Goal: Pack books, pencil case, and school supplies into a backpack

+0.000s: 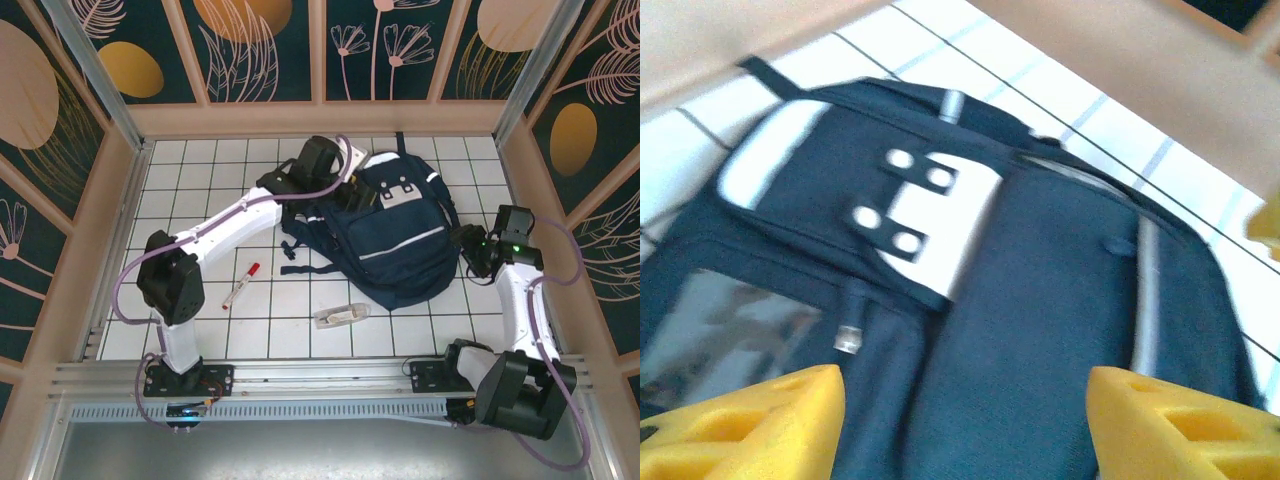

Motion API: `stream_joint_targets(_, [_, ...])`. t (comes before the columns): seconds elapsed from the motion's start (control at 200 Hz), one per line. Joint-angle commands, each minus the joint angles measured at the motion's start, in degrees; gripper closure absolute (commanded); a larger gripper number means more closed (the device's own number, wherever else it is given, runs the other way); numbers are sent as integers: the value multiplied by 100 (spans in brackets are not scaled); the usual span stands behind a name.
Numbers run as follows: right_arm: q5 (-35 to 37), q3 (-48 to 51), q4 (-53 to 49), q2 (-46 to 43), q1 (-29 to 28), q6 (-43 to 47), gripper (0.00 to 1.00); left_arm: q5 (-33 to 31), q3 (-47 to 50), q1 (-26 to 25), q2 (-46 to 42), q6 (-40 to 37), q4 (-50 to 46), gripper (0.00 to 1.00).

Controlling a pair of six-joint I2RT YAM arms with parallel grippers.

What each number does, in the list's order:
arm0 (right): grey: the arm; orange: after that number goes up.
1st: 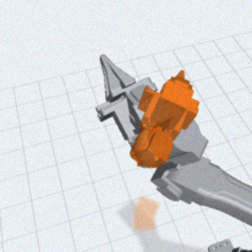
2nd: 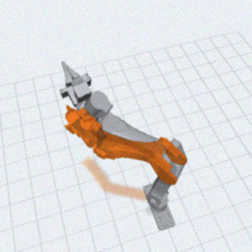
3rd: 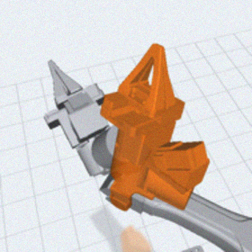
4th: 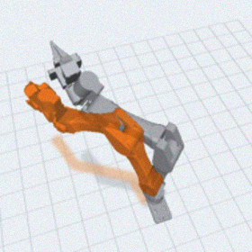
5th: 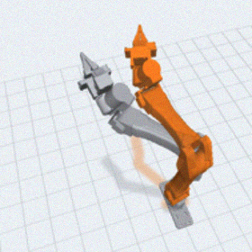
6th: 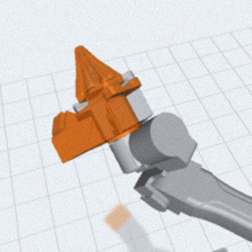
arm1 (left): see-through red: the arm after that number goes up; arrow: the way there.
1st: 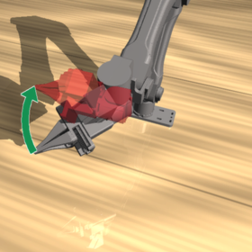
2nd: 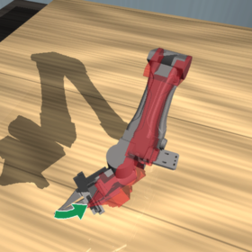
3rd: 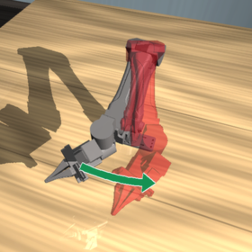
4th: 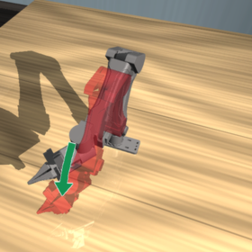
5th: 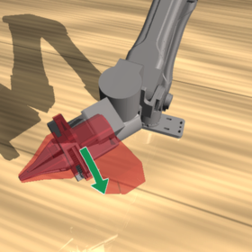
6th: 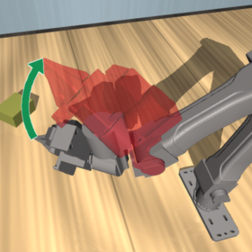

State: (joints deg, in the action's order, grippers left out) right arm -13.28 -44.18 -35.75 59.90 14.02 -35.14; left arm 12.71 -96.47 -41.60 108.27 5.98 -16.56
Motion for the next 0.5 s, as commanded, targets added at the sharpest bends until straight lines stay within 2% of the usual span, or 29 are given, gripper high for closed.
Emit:
stream_joint_targets(0.0, [657,34,-199,174,141,-56,50,-463,-465,213,736,-55,-111,39])
stream_joint_targets(0.1, [747,28,-232,318,214,137,49,-741,-645,223,1243,-194,-102,39])
stream_joint_targets(0.245, [-745,242,227,538,193,662,49,-934,-473,223,1635,-367,129,39])
stream_joint_targets(0.345, [-1077,401,513,797,90,745,56,-1098,-289,231,1789,-371,170,39])
stream_joint_targets(0.42, [-1169,504,893,959,-11,717,66,-1213,-60,273,1799,-300,145,39])
stream_joint_targets(0.495, [-1212,534,1297,1141,-161,582,68,-1299,259,345,1707,-251,118,39])
